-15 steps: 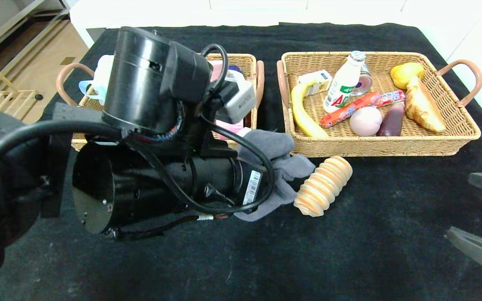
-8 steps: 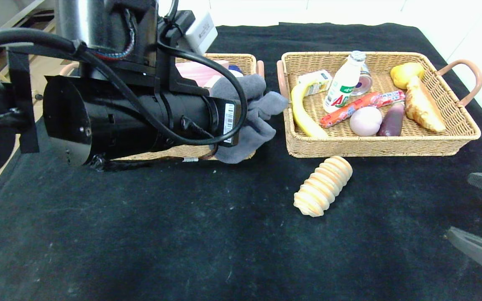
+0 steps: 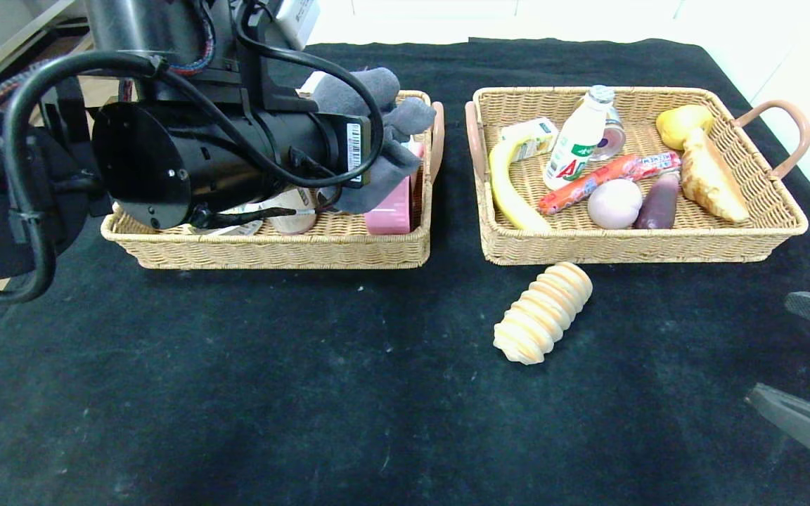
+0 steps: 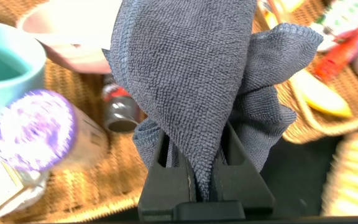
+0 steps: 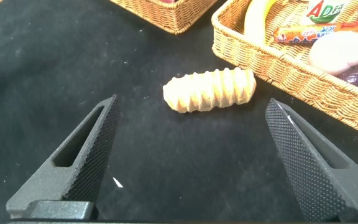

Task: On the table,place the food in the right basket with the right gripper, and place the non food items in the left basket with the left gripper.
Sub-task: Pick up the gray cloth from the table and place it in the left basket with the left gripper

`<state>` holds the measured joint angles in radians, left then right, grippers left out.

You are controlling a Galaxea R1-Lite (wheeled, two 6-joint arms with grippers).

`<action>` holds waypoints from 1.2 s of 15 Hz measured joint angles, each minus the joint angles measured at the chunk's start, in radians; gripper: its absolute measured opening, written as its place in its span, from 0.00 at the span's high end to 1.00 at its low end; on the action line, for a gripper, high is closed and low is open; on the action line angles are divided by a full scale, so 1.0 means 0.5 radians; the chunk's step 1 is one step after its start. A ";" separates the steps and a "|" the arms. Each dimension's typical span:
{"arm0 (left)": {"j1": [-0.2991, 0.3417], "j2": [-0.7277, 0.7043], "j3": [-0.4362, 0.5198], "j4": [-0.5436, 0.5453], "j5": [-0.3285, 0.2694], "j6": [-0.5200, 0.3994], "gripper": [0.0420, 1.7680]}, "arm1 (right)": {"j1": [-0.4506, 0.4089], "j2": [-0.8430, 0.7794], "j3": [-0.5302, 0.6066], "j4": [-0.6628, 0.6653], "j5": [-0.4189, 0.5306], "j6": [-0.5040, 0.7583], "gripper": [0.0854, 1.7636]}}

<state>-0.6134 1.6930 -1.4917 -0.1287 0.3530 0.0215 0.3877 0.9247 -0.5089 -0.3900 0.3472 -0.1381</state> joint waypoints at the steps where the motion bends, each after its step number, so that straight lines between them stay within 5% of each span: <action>1: 0.019 0.018 -0.020 -0.008 0.006 0.010 0.90 | 0.000 0.000 0.000 -0.001 0.001 0.000 0.03; 15: 0.183 0.212 -0.212 -0.171 0.086 0.059 0.90 | -0.002 0.022 0.001 0.000 0.000 -0.001 0.03; 16: 0.185 0.220 -0.214 -0.174 0.086 0.058 0.88 | -0.002 0.022 0.002 0.000 0.000 -0.001 0.03; 18: 0.186 0.231 -0.216 -0.174 0.087 0.058 0.69 | -0.002 0.023 0.002 -0.001 0.000 -0.001 0.03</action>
<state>-0.5204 1.8087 -1.5996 -0.2155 0.3964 0.0504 0.3868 0.9362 -0.5079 -0.3904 0.3472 -0.1385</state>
